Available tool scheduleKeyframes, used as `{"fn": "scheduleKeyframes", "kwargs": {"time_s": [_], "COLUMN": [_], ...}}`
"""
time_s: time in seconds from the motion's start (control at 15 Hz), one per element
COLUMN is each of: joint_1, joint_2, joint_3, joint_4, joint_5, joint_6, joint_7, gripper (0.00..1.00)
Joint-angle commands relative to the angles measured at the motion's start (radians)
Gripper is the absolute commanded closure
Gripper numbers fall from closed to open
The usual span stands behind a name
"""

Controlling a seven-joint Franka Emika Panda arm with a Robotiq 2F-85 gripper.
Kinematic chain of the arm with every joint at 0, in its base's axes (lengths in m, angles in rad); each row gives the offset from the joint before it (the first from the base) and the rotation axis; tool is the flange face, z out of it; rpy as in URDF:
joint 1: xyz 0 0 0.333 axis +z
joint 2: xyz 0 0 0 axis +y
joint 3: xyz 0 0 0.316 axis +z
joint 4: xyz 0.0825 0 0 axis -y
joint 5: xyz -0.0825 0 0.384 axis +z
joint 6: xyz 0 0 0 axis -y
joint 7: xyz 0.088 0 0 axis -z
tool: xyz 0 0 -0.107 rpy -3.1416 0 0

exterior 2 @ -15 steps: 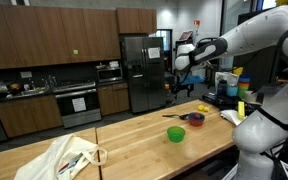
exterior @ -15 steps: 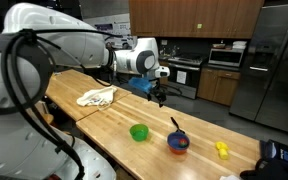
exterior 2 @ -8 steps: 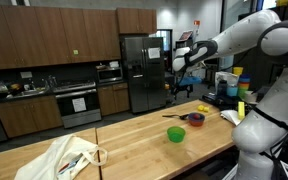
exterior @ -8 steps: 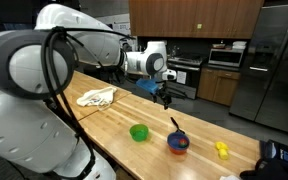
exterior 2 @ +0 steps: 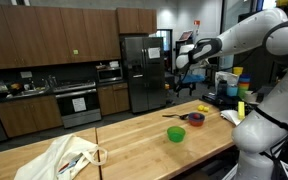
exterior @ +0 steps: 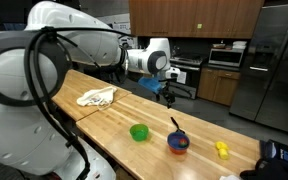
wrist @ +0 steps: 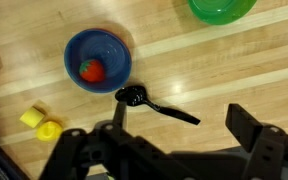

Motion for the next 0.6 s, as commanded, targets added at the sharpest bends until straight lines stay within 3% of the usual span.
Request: {"fn": "scheduleKeyframes", "kwargs": {"time_s": [0.0, 0.53], "joint_1": [-0.023, -0.081], "joint_2": [0.013, 0.128], "joint_3": [-0.044, -0.128], "joint_4": [0.029, 0.162], "joint_5": [0.001, 0.008], "joint_6": [-0.011, -0.014], "joint_7": [-0.014, 0.013], "gripper": [0.00, 0.00]}}
